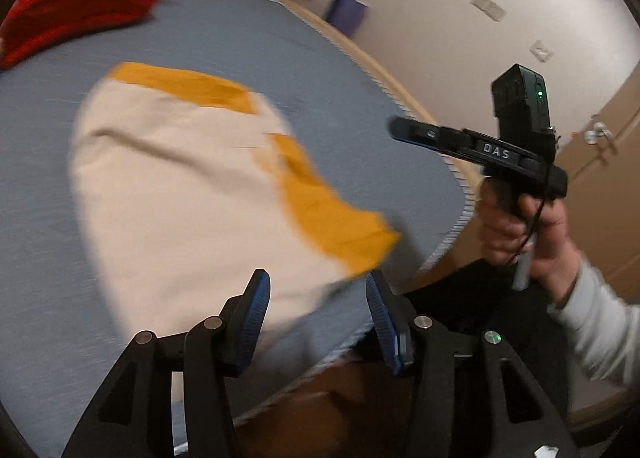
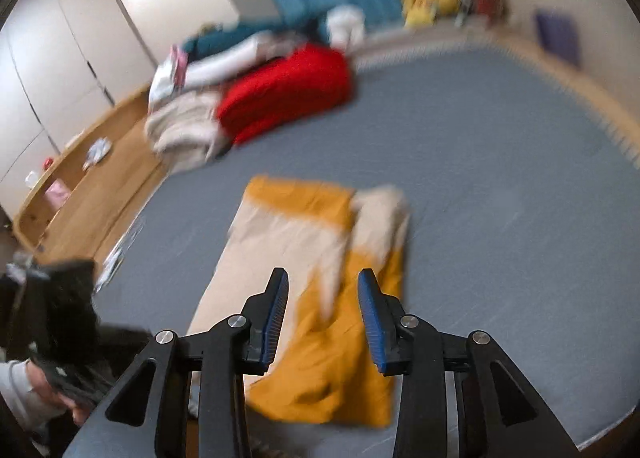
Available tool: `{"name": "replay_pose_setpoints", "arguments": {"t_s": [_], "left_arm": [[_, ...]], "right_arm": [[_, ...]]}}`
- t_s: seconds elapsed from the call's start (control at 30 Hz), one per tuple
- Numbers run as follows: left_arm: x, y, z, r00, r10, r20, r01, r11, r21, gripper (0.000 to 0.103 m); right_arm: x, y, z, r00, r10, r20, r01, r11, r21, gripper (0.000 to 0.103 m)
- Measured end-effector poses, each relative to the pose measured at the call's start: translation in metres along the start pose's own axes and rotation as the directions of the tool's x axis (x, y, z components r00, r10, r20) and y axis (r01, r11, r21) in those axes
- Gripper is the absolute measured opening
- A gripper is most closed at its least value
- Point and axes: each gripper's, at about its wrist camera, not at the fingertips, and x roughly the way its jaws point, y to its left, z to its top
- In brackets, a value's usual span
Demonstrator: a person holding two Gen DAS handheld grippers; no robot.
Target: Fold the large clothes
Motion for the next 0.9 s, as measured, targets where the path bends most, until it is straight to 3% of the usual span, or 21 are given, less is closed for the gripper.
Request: {"name": "replay_pose_setpoints", "arguments": {"t_s": [0.07, 0.13, 0.2, 0.27, 0.4, 0.5, 0.57, 0.6, 0.7, 0.77, 0.83, 0.9], "left_arm": [[-0.004, 0.025, -0.012, 0.998, 0.064, 0.027, -0.063, 0.997, -0.053, 0.046], [0.001, 0.049, -0.027, 0.997, 0.069, 0.039, -0.062, 0.986, -0.157, 0.046], [0.008, 0.077, -0.037, 0.996, 0.087, 0.005, -0.080, 0.934, -0.349, 0.043], [0.008, 0.092, -0.042, 0.998, 0.056, 0.042, -0.030, 0.884, -0.466, 0.043], [0.007, 0.105, -0.039, 0.997, 0.078, 0.020, -0.059, 0.882, -0.467, 0.043], [0.017, 0.114, -0.047, 0.999, 0.026, -0.028, -0.037, 0.862, -0.506, 0.043], [0.021, 0.114, -0.053, 0.998, 0.019, -0.066, -0.050, 0.862, -0.504, 0.043], [0.025, 0.113, -0.053, 0.996, 0.023, -0.084, -0.061, 0.868, -0.492, 0.043], [0.027, 0.108, -0.052, 0.995, 0.019, -0.094, -0.062, 0.880, -0.471, 0.043], [0.031, 0.102, -0.052, 0.995, 0.016, -0.096, -0.058, 0.887, -0.458, 0.045], [0.034, 0.094, -0.050, 0.995, 0.011, -0.099, -0.053, 0.901, -0.431, 0.045], [0.040, 0.084, -0.048, 0.992, 0.027, -0.123, -0.073, 0.920, -0.386, 0.045]], "right_arm": [[0.022, 0.003, -0.003, 0.999, -0.005, -0.053, 0.005, 1.000, 0.000, 0.038], [0.049, 0.002, -0.007, 0.991, -0.005, -0.137, 0.009, 1.000, 0.024, 0.038], [0.074, 0.000, -0.012, 0.978, -0.024, -0.209, 0.033, 0.999, 0.042, 0.038], [0.097, -0.003, -0.020, 0.959, -0.033, -0.280, 0.051, 0.997, 0.058, 0.038], [0.123, -0.010, -0.032, 0.934, -0.040, -0.354, 0.070, 0.995, 0.073, 0.038], [0.133, -0.002, -0.036, 0.925, -0.052, -0.375, 0.069, 0.997, 0.034, 0.038], [0.138, 0.006, -0.041, 0.918, -0.089, -0.386, 0.086, 0.996, -0.025, 0.031], [0.139, 0.010, -0.040, 0.915, -0.107, -0.388, 0.093, 0.994, -0.055, 0.013], [0.128, 0.014, -0.037, 0.935, -0.095, -0.341, 0.077, 0.995, -0.068, 0.004], [0.100, 0.011, -0.026, 0.971, -0.028, -0.239, 0.023, 0.999, -0.023, 0.003], [0.057, 0.010, -0.014, 0.994, 0.079, -0.071, -0.078, 0.997, 0.014, 0.002], [0.042, 0.002, -0.016, 0.998, 0.048, -0.038, -0.047, 0.999, 0.019, 0.002]]}}
